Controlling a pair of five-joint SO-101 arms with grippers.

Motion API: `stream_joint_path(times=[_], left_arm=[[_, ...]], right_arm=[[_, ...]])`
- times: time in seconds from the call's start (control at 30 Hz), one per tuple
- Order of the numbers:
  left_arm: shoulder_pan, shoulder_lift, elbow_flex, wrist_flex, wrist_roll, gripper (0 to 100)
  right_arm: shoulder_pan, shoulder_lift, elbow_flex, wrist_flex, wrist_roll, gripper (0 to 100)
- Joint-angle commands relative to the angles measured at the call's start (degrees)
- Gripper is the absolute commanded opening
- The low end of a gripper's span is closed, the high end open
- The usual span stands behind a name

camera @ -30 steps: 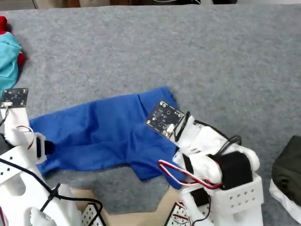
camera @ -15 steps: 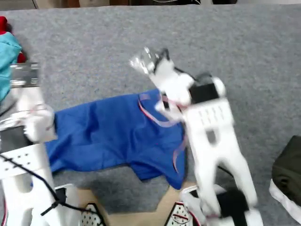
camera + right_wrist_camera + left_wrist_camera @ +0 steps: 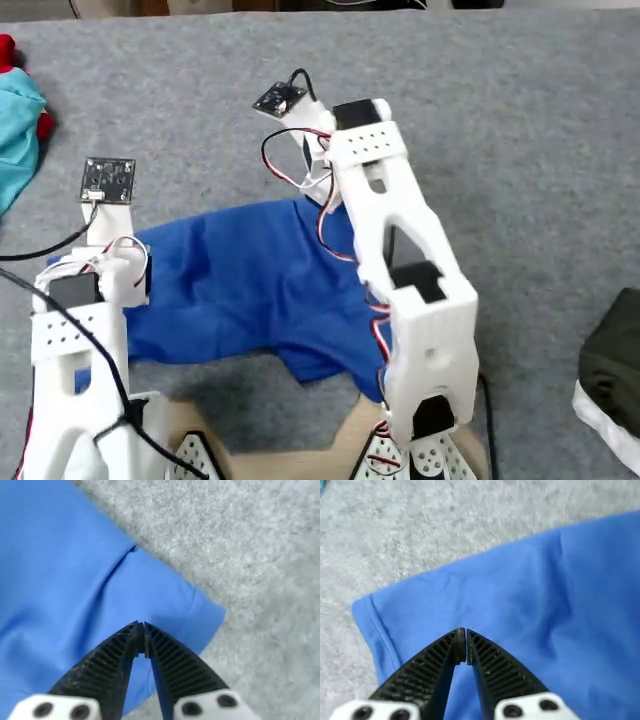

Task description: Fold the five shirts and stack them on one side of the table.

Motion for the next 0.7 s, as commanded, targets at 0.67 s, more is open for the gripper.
stream_joint_path(times=[0.67], left_arm=[[-16.0,61.1,-52.7,12.6,6.7,2]], right_arm=[[6.3,11.6,-4.2,-8.4,-0.2,0.5]])
